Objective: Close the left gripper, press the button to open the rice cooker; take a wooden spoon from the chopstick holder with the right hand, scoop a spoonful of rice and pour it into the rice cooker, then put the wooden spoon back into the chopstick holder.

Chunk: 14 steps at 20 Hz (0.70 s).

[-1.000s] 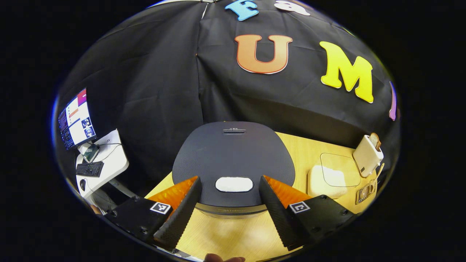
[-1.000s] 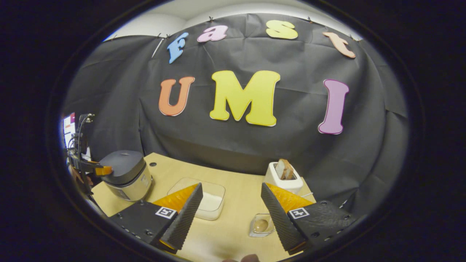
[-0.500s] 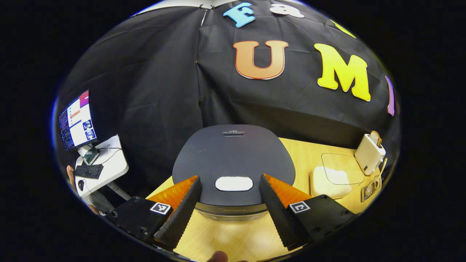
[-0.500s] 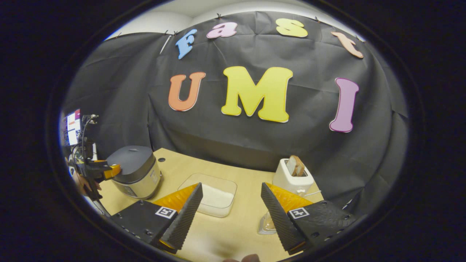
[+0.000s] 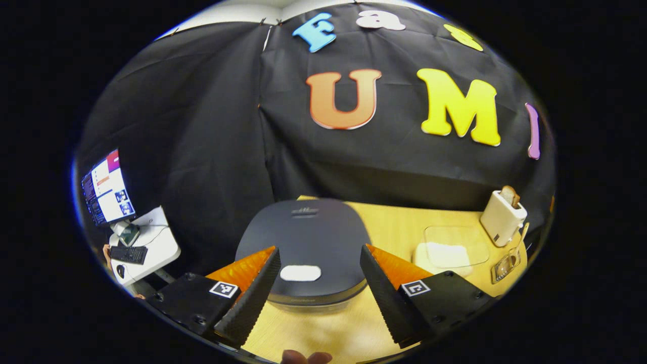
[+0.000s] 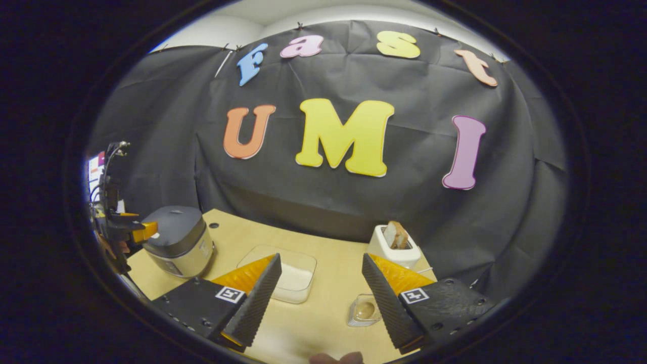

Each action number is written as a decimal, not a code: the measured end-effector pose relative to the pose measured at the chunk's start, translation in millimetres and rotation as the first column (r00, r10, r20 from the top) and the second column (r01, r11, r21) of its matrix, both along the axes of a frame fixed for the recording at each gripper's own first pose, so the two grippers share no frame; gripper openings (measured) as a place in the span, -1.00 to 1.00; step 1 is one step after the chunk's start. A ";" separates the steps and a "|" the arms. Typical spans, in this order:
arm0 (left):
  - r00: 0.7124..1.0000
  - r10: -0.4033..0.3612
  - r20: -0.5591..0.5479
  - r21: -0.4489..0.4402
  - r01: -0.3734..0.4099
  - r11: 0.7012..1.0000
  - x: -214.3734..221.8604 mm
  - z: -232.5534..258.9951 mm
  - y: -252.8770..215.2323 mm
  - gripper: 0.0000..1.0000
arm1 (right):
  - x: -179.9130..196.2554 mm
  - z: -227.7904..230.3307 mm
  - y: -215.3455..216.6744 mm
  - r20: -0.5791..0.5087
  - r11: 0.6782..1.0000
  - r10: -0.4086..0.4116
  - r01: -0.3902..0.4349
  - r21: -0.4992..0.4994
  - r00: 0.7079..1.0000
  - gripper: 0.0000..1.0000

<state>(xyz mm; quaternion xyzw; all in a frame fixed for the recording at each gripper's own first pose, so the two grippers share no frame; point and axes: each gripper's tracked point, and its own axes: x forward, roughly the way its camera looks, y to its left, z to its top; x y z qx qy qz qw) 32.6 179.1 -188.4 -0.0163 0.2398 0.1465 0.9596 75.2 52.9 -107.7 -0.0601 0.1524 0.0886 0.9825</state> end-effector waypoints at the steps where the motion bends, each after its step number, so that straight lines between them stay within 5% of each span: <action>1: 0.999 -0.027 0.034 -0.010 0.028 1.000 9.2 17.7 -15.4 1.00 | 2.9 10.0 -5.2 0.029 1.000 -0.019 0.019 0.001 0.999 0.94; 6: 0.963 -0.175 0.207 -0.002 0.179 0.984 36.5 115.3 -90.2 1.00 | 10.5 58.5 -22.5 0.149 0.997 -0.071 0.070 0.016 0.986 0.91; 14: 0.919 -0.242 0.311 0.029 0.246 0.969 31.4 174.5 -162.8 0.89 | -1.0 109.7 -37.7 0.245 0.982 -0.123 0.083 0.167 0.962 0.90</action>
